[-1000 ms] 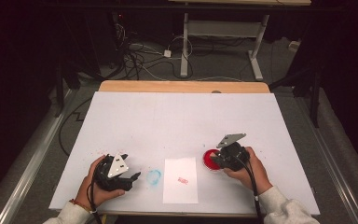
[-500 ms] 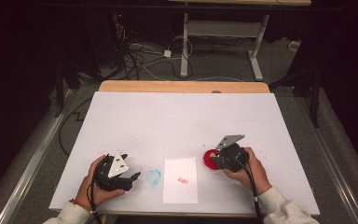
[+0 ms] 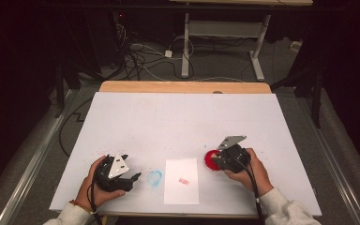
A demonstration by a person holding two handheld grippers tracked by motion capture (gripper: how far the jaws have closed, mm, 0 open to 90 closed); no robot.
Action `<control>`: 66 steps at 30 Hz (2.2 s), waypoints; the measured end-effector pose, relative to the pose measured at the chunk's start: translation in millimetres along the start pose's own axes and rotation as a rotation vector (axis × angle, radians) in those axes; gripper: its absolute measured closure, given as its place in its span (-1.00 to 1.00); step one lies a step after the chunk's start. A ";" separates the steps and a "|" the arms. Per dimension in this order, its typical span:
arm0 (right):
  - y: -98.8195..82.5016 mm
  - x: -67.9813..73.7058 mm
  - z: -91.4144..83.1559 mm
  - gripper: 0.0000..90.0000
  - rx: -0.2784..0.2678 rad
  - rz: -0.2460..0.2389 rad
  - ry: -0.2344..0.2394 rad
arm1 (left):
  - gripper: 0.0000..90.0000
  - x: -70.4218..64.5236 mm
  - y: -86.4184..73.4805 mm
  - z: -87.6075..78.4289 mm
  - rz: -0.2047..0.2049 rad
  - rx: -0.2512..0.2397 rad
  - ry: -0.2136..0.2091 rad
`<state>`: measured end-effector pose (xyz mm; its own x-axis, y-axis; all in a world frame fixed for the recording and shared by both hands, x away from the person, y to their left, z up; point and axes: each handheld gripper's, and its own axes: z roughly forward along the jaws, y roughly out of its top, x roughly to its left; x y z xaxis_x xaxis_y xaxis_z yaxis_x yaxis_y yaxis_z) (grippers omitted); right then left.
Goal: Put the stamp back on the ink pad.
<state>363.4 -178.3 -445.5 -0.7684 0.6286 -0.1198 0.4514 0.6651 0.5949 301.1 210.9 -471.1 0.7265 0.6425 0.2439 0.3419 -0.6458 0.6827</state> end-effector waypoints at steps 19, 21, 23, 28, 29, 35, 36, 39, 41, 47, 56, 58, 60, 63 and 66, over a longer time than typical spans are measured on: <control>8.4 -1.5 -43.1 0.17 -0.279 0.002 -0.068 | -0.50 -0.7 0.1 1.0 0.002 0.007 0.001; 8.2 -0.9 -45.2 0.12 -0.300 -0.002 -0.078 | -0.50 -0.6 0.1 0.9 0.000 0.007 0.002; 8.6 0.4 -46.9 0.04 -0.317 -0.015 -0.085 | -0.50 -0.6 0.1 0.9 0.001 0.007 0.002; 10.3 6.5 -47.4 -0.16 -0.341 -0.050 -0.085 | -0.50 -0.8 0.1 1.1 0.001 0.007 0.001; 10.5 7.9 -47.1 -0.21 -0.343 -0.061 -0.088 | -0.50 -0.7 0.1 1.0 0.001 0.006 0.001; 10.8 11.5 -43.5 -0.59 -0.351 -0.042 -0.139 | -0.50 -0.6 0.2 0.8 0.001 0.005 0.006; 10.5 11.8 -43.4 -0.60 -0.353 -0.044 -0.137 | -0.50 -0.6 0.3 0.7 0.001 0.004 0.009; 10.2 12.8 -43.8 -0.63 -0.370 -0.053 -0.135 | -0.50 -0.5 0.3 0.7 -0.001 0.002 0.009; 10.0 13.3 -43.9 -0.63 -0.370 -0.057 -0.134 | -0.50 -0.6 0.2 1.0 0.001 0.005 0.007; 8.6 11.8 -47.7 -0.62 -0.381 -0.065 -0.125 | -0.50 -0.6 0.1 1.6 0.004 0.010 0.007; 2.2 8.2 -61.1 -0.58 -0.421 -0.071 -0.136 | -0.50 -0.4 -0.2 1.0 0.009 0.011 0.010; 0.1 8.0 -63.0 -0.59 -0.422 -0.072 -0.143 | -0.50 -0.3 -0.2 0.8 0.009 0.009 0.013; -1.9 8.4 -64.8 -0.60 -0.418 -0.076 -0.154 | -0.50 -0.4 -0.2 0.5 0.011 0.009 0.014; -4.7 9.4 -68.8 -0.60 -0.421 -0.087 -0.167 | -0.50 -0.4 -0.2 0.3 0.013 0.008 0.014; -7.7 9.7 -73.2 -0.59 -0.430 -0.091 -0.171 | -0.50 -0.4 -0.2 0.2 0.010 0.005 0.016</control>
<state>319.3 -206.9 -393.1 -0.6937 0.6574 -0.2944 0.1293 0.5158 0.8469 300.8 210.7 -471.5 0.7202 0.6425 0.2618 0.3376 -0.6542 0.6768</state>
